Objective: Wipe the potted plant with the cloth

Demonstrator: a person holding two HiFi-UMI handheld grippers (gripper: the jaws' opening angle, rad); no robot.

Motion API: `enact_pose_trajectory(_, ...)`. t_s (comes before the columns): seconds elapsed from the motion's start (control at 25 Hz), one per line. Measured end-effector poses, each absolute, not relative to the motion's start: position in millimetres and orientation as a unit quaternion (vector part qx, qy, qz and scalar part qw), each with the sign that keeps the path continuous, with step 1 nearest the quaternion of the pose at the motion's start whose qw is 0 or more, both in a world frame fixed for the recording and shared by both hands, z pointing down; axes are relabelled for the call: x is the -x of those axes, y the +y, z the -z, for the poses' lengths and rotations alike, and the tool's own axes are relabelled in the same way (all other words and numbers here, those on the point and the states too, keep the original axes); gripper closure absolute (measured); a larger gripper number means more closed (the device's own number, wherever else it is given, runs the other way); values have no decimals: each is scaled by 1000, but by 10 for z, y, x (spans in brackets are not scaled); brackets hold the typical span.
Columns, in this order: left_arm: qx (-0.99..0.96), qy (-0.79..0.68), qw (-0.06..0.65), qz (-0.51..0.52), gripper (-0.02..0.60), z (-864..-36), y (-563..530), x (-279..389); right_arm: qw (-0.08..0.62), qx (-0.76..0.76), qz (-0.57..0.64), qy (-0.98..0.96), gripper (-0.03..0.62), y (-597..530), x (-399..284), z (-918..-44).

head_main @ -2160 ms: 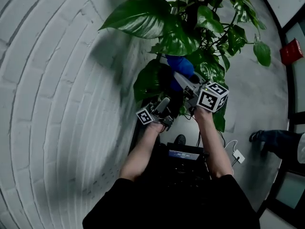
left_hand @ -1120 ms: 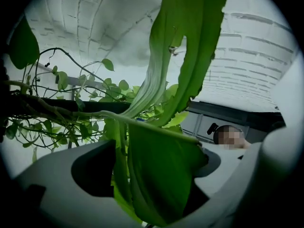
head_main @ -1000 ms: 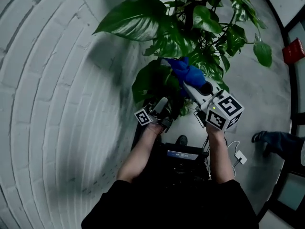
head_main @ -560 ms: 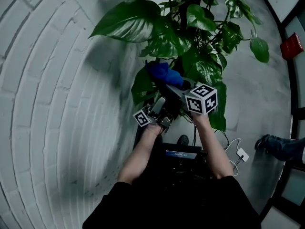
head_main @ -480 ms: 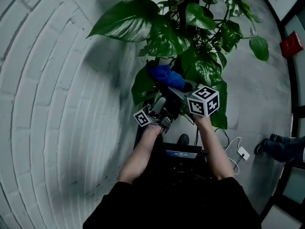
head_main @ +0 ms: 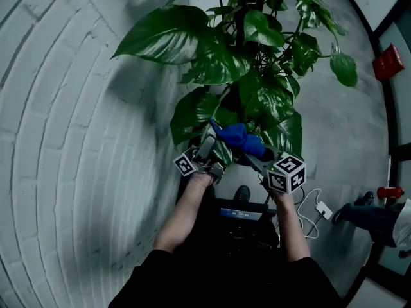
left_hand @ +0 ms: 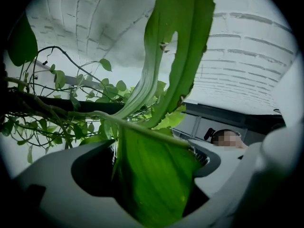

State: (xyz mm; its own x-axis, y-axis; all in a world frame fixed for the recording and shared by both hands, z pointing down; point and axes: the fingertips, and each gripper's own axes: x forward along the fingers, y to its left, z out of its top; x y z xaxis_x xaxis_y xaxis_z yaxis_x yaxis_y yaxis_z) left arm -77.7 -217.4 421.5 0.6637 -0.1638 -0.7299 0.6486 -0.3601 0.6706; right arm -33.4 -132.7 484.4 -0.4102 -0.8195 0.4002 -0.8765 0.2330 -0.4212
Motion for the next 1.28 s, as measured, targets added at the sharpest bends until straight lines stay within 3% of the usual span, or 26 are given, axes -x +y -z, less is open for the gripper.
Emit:
enact_pose_trajectory(0.16, -741, 149, 542, 366, 143, -4310, -2183, 818, 36, -552, -302, -776, 487, -972, 232, -4706)
enact_pose_trajectory(0.36, -749, 134, 541, 359, 143, -4417, -2228, 930, -39, -554, -261, -790, 487, -893, 75, -4045)
enact_pose_trajectory(0.56, -741, 117, 544, 376, 143, -4458, -2244, 1162, -35, -536, -181, -824, 487, -1310, 265, -3527)
enact_pose_trajectory(0.92, -721, 129, 550, 402, 143, -4331, -2204, 1278, 1, -501, -230, -834, 487, -2346, 768, -4151)
enact_pose_trajectory(1.28, -708, 124, 564, 408, 141, -4374, -2291, 1297, 45, -488, -280, -826, 487, -1888, 976, -4762)
